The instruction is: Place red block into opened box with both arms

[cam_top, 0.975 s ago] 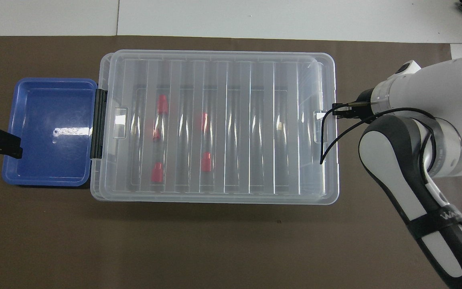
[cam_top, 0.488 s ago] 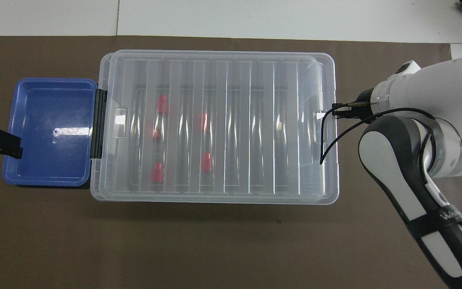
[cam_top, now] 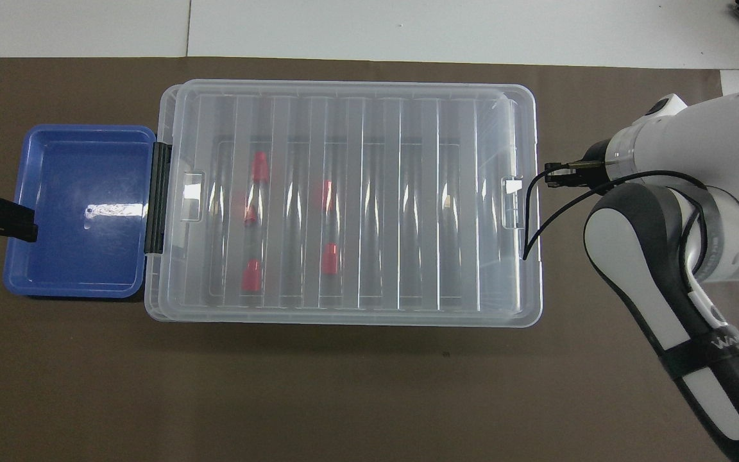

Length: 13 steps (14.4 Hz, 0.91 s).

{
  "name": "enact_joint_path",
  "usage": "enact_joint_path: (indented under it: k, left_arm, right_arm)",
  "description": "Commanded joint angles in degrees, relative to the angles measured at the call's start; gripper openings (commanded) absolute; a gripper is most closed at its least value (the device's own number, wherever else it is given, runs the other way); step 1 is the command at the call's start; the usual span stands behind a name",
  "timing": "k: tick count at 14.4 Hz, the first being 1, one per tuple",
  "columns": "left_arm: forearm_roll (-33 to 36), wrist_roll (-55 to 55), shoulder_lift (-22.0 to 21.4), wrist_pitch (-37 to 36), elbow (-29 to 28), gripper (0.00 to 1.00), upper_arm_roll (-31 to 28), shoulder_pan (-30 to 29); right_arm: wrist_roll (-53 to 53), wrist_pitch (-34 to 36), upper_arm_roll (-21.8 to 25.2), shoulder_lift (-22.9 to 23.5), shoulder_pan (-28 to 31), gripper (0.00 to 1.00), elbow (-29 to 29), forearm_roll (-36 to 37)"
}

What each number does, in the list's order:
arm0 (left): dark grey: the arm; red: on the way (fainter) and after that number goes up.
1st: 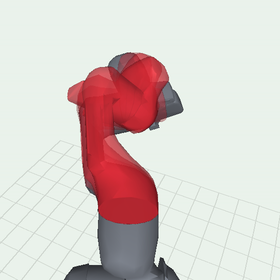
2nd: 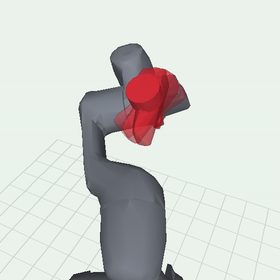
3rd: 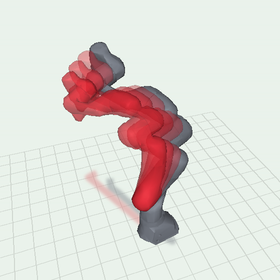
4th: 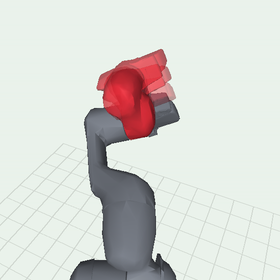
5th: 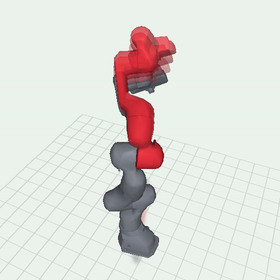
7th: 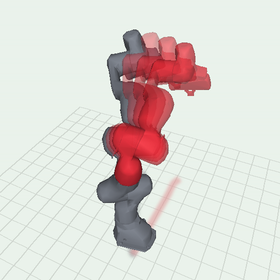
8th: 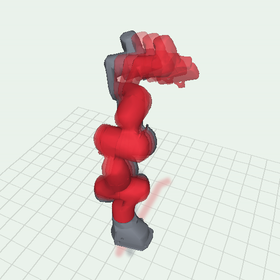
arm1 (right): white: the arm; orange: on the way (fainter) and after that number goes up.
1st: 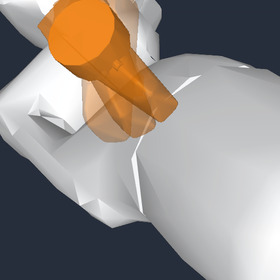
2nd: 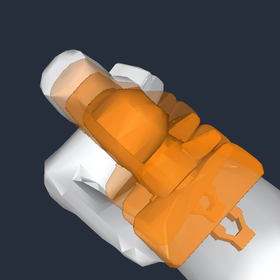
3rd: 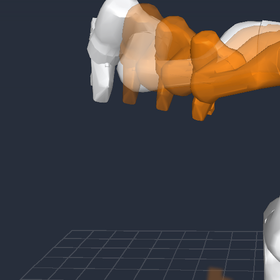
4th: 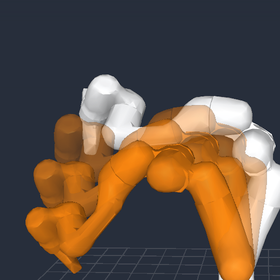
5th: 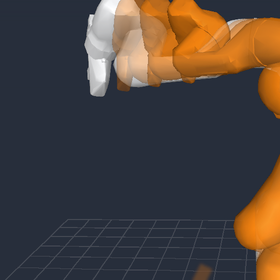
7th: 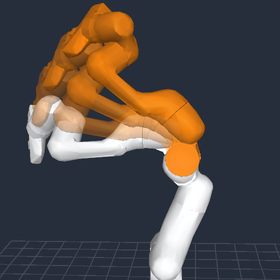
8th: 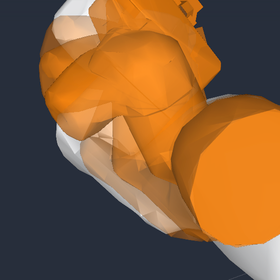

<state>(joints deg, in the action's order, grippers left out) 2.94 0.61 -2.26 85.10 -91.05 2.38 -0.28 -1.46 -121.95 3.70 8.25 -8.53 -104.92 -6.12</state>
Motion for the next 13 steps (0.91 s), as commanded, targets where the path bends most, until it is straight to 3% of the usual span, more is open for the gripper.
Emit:
enact_joint_path:
  k: [1,2,3,4,5,10,13]
  left_arm:
    - [-0.75,0.0,-0.46,1.47,0.09,1.0,-0.18,0.19]
    - [-0.75,0.0,-0.46,1.82,0.09,1.0,-0.18,0.19]
    - [-0.75,0.0,-0.46,2.87,0.0,1.0,-0.18,0.19]
    - [-0.75,0.09,-0.46,4.27,-0.35,1.0,-0.18,0.19]
    - [-0.83,0.09,-0.46,5.5,-0.44,1.0,-0.18,0.1]
    - [-0.75,0.0,-0.46,5.16,-0.53,1.0,-0.18,0.01]
    - [-0.75,0.0,-0.46,5.16,-0.53,1.0,-0.18,0.1]
  right_arm:
    - [-0.3,3.72,-0.1,-3.31,2.19,0.0,0.33,7.15]
    - [-0.3,5.65,-0.1,-3.93,2.9,0.01,1.37,7.87]
    - [-0.3,8.19,-0.01,-4.29,3.25,0.26,2.51,8.05]
    - [-0.38,11.0,0.07,-4.55,3.6,0.73,4.35,8.14]
    - [-0.38,13.73,0.07,-5.42,4.48,1.0,5.59,8.14]
    - [-4.06,32.35,-0.01,-6.93,6.24,1.0,15.25,7.79]
    - [-4.17,34.76,-0.19,-7.54,6.33,1.0,15.63,7.44]
